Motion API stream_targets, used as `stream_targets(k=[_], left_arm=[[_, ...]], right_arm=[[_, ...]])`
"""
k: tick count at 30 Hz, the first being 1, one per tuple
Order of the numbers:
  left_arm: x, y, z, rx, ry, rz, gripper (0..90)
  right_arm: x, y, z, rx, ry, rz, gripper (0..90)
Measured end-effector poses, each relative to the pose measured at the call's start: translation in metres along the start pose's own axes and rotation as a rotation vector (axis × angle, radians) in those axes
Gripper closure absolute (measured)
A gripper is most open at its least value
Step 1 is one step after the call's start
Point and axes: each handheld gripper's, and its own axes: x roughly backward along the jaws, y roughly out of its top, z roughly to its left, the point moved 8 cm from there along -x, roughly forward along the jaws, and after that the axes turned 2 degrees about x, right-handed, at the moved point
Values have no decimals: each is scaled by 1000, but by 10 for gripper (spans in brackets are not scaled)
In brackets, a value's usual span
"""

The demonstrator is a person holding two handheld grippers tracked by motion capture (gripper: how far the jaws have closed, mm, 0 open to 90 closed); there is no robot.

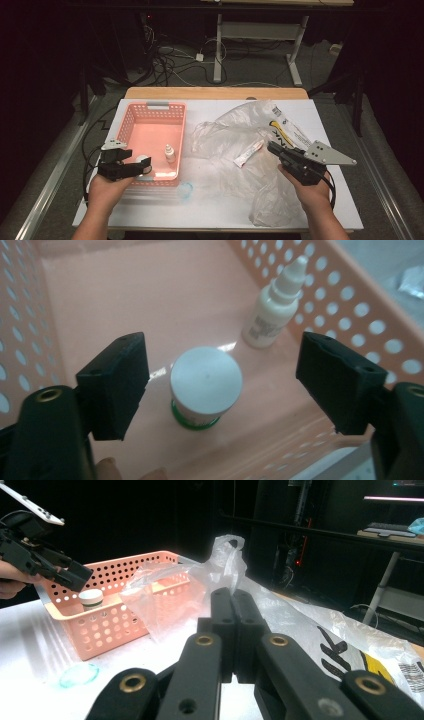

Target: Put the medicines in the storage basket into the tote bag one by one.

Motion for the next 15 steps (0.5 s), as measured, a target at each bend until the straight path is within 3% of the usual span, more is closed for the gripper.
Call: stream_targets(k=[5, 15], left_arm=[[-3, 3, 2, 22, -11, 60, 265], [-16, 1, 7, 29, 33, 234, 331]], right_arm=[[1, 1, 1, -4, 3, -4, 900], [2, 2, 1, -1, 1, -6, 900]])
